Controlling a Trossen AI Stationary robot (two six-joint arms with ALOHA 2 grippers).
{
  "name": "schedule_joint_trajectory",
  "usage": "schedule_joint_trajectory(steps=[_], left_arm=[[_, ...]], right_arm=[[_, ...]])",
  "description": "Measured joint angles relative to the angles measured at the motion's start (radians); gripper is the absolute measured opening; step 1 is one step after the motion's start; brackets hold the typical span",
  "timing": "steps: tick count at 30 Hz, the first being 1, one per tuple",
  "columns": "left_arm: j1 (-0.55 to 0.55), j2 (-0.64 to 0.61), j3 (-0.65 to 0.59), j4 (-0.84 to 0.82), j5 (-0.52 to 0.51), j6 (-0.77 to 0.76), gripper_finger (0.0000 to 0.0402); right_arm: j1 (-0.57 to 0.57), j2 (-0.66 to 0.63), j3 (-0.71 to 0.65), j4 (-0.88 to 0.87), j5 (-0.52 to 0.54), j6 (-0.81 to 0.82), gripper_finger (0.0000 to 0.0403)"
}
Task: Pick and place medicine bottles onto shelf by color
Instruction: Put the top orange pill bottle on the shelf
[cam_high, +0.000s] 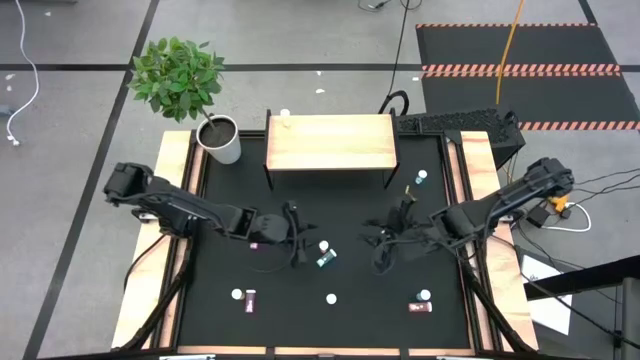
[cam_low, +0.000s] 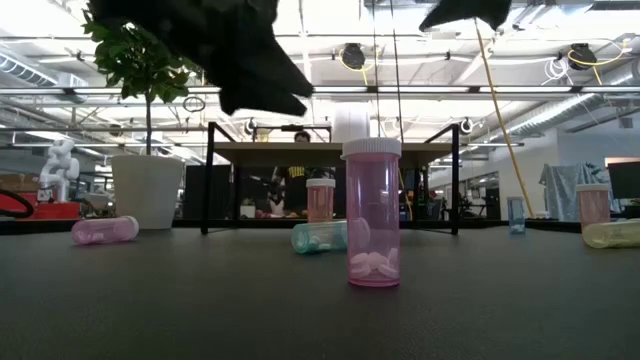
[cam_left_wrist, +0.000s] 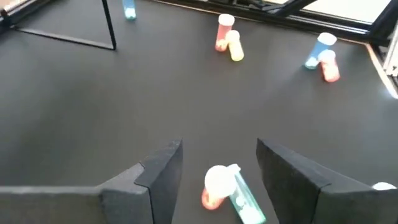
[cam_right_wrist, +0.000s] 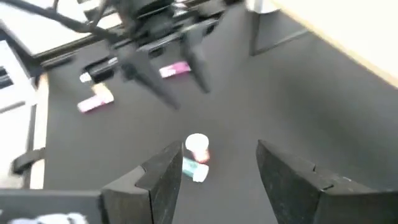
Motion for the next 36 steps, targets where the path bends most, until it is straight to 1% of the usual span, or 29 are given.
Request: schedule_joint_trajectory(steps=[3, 7, 11, 15, 19, 24, 28, 36], left_arm=[[0.002, 0.056, 0.0, 0.059, 0.0, -0.005, 0.0232], [0.002, 0.118, 0.0, 0.127, 0.001, -0.009, 0.027], [0.002, 0.15, -0.001, 0.139, 0.002, -0.011, 0.0298], [0.002, 0.173, -0.001, 0.141, 0.004, 0.007, 0.0307], [-0.005, 0.21, -0.001, 0.148, 0.019, 0.059, 0.03], [-0.008, 0.257, -0.002, 0.176, 0.027, 0.093, 0.028], [-0.005, 0.261, -0.001, 0.204, 0.029, 0.094, 0.0259], [0.015, 0.261, -0.001, 0.198, 0.03, 0.095, 0.021]], right_arm=[[0.008, -0.061, -0.088, 0.117, 0.005, 0.02, 0.0199], [0.016, -0.135, -0.193, 0.225, 0.004, 0.033, 0.0199], [0.02, -0.193, -0.261, 0.253, 0.006, 0.056, 0.0199], [0.021, -0.233, -0.293, 0.251, 0.005, 0.056, 0.0199], [0.021, -0.25, -0.299, 0.247, 0.008, 0.024, 0.0199], [0.011, -0.254, -0.299, 0.248, 0.013, -0.001, 0.0199], [0.011, -0.254, -0.299, 0.247, 0.012, -0.002, 0.0199], [0.012, -0.254, -0.299, 0.247, 0.011, -0.003, 0.0199]])
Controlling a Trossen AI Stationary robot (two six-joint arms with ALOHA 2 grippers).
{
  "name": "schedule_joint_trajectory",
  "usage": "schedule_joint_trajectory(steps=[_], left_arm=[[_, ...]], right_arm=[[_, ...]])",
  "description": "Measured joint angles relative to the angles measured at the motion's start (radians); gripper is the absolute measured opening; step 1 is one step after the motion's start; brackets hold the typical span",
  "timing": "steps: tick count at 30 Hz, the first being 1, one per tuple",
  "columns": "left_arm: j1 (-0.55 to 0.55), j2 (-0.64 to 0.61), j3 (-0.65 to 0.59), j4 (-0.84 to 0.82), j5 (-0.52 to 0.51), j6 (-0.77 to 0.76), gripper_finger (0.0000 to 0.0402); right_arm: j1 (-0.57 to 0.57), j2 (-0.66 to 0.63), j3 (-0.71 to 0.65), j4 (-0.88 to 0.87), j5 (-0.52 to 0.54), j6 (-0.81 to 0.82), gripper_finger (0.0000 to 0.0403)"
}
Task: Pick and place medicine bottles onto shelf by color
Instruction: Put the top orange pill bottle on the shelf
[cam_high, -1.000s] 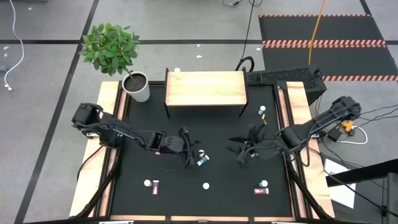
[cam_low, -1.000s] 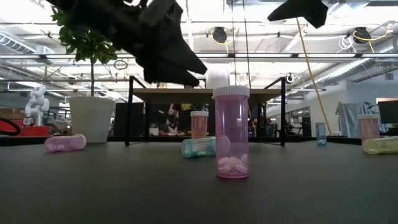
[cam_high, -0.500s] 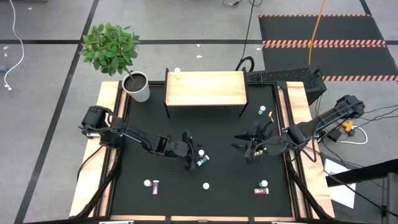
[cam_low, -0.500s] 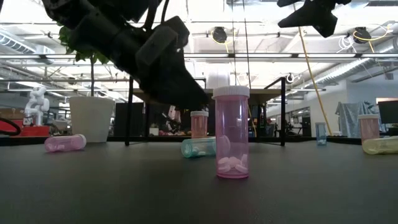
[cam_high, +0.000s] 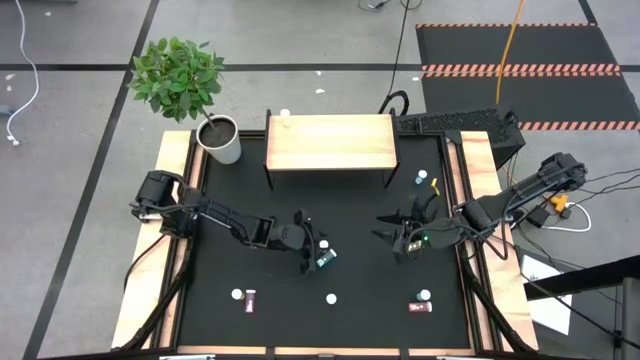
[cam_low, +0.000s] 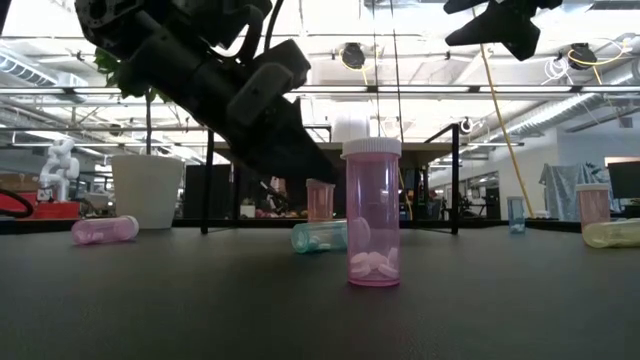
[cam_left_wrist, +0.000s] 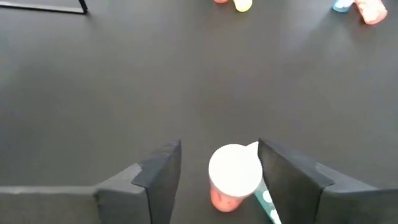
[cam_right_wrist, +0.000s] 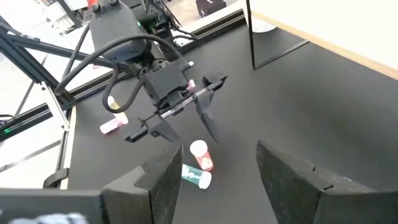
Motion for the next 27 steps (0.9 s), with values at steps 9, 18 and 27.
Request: schedule_joint_trajectory(steps=[9, 18, 27], left_arm=[[0.013, 0.0, 0.0, -0.001, 0.052, 0.025, 0.0197], [0.013, 0.0, 0.0, -0.038, 0.073, 0.036, 0.0194], [0.013, 0.0, 0.0, -0.043, 0.075, 0.039, 0.0171]], right_arm=[[0.0, 0.0, 0.0, 0.003, -0.001, -0.007, 0.0199], [0.0, 0.0, 0.0, 0.003, -0.002, -0.003, 0.0199], [0.0, 0.0, 0.0, 0.003, -0.002, -0.001, 0.0199]])
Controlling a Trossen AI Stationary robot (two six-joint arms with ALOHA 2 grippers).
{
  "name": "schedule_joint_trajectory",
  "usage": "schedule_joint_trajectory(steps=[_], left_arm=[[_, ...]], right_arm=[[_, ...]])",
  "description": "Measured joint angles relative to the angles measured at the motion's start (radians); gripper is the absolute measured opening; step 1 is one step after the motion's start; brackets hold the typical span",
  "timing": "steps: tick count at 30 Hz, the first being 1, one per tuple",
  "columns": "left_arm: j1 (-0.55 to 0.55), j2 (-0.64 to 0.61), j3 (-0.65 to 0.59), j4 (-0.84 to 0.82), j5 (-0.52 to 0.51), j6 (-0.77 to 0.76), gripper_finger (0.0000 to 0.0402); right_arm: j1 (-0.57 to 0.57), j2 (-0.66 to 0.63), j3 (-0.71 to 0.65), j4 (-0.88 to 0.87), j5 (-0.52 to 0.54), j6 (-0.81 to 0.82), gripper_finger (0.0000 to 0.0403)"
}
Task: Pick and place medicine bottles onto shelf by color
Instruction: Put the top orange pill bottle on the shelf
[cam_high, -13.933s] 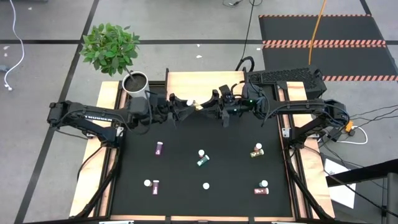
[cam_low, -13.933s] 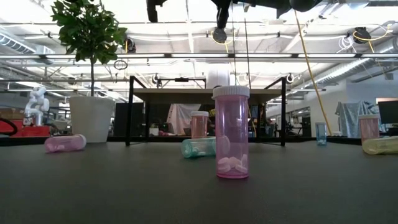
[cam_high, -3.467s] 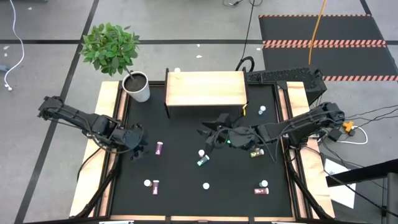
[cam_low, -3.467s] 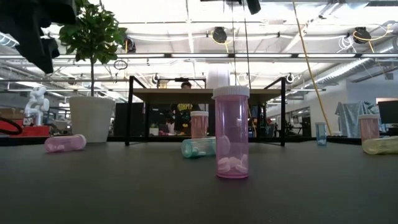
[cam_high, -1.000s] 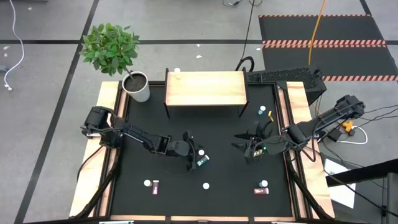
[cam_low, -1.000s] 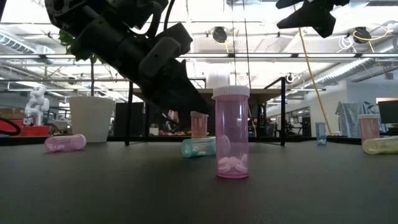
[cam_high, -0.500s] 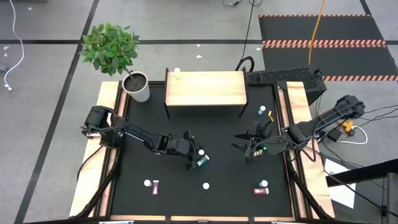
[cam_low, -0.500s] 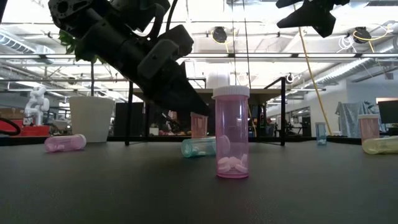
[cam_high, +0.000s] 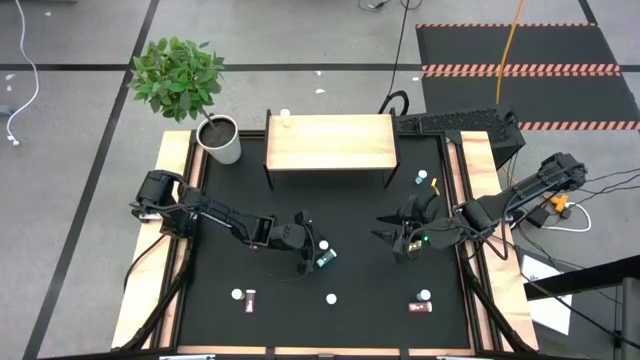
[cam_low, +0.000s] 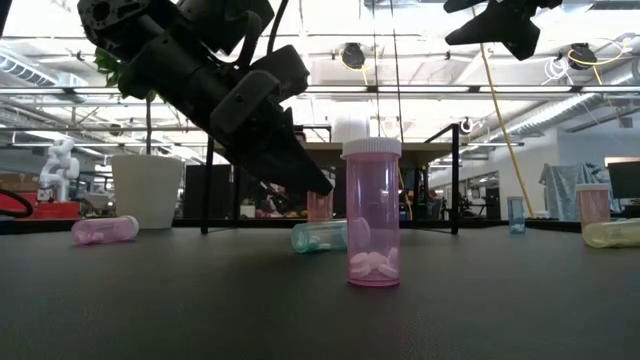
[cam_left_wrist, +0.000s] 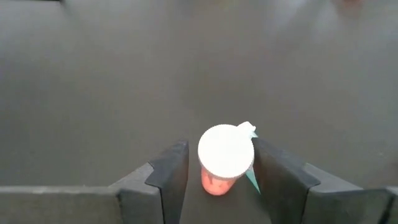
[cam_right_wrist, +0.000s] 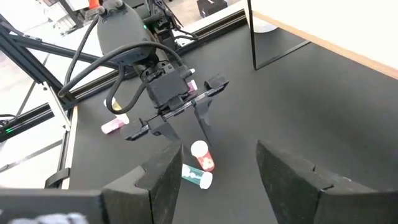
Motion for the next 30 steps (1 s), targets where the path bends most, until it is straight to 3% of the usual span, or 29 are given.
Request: schedule_joint_trajectory(steps=[10, 19, 23, 30], left_arm=[[0.005, 0.0, 0.0, 0.002, 0.0, -0.007, 0.0133], [0.041, -0.033, 0.038, -0.041, 0.023, -0.106, 0.0128], [0.057, -0.065, 0.119, -0.166, 0.026, -0.103, 0.0128], [0.106, -0.088, 0.371, -0.449, 0.028, -0.07, 0.0127]], right_arm=[[0.0, 0.0, 0.0, 0.0, 0.009, 0.0, 0.0199], [-0.001, -0.018, 0.001, -0.001, 0.023, -0.018, 0.0199], [-0.007, -0.052, 0.001, -0.001, 0.023, -0.042, 0.0199], [-0.006, -0.134, 0.002, -0.019, 0.022, -0.098, 0.0199]])
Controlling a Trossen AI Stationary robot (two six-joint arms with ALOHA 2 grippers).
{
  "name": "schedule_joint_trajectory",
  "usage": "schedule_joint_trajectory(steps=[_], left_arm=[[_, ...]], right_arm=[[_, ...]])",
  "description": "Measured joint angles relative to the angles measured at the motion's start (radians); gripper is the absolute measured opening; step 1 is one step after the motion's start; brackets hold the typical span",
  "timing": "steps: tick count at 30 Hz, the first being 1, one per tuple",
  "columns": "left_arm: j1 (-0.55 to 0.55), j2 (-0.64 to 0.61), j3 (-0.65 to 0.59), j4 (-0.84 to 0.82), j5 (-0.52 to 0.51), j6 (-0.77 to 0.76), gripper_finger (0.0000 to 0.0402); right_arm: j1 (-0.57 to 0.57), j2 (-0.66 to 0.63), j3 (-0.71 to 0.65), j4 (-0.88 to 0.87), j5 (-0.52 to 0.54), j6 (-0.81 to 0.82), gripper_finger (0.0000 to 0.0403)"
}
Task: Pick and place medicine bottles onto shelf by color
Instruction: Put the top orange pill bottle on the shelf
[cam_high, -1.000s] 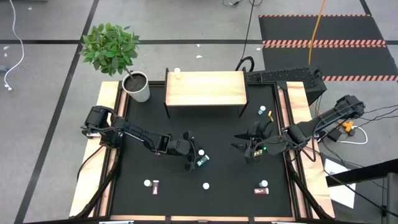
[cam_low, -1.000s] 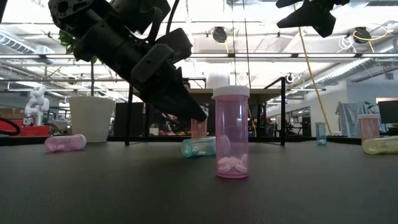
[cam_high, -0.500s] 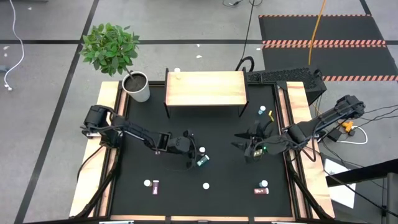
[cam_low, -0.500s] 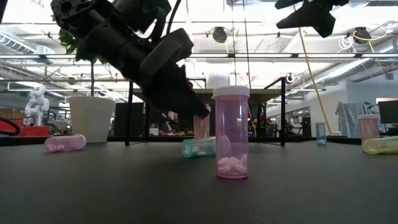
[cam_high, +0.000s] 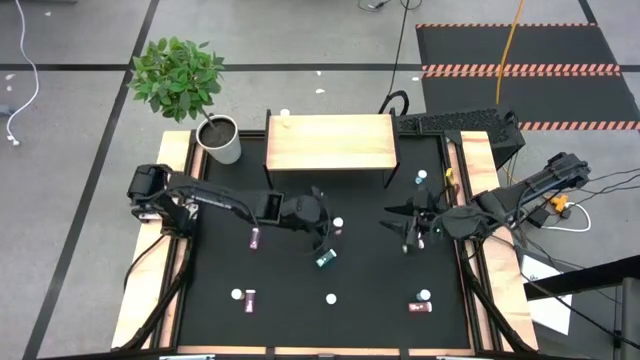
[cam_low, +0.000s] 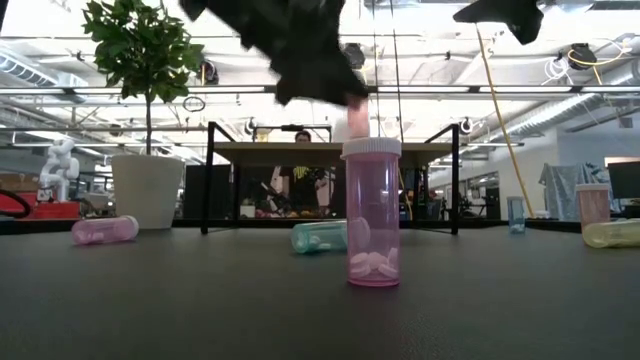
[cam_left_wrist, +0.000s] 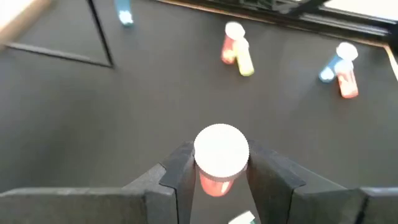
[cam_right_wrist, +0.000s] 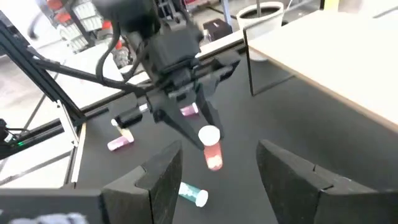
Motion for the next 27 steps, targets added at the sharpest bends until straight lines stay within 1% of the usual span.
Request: schedule_joint_trajectory(steps=[2, 5, 12, 17, 22, 23, 27], left_arm=[[0.019, -0.001, 0.081, -0.107, -0.001, 0.029, 0.0127], [0.055, 0.0, 0.185, -0.188, -0.001, 0.076, 0.0127], [0.187, 0.0, 0.345, -0.274, -0.001, 0.156, 0.0127], [0.307, 0.001, 0.395, -0.307, 0.017, 0.262, 0.0127], [0.439, -0.006, 0.423, -0.272, 0.023, 0.327, 0.0127], [0.469, -0.006, 0.423, -0.266, 0.038, 0.336, 0.0127], [0.596, 0.002, 0.423, -0.265, 0.152, 0.348, 0.0127]], right_arm=[[-0.003, -0.022, 0.0, -0.006, 0.0, -0.024, 0.0199], [-0.025, -0.042, 0.0, -0.01, 0.0, -0.049, 0.0199], [-0.092, -0.061, 0.0, -0.018, 0.001, -0.063, 0.0199], [-0.172, -0.061, 0.0, 0.007, 0.0, -0.071, 0.0199], [-0.275, -0.06, 0.024, 0.027, 0.0, -0.095, 0.0199], [-0.303, -0.058, 0.032, 0.029, 0.0, -0.109, 0.0199], [-0.423, -0.054, 0.059, 0.022, -0.021, -0.133, 0.0199]])
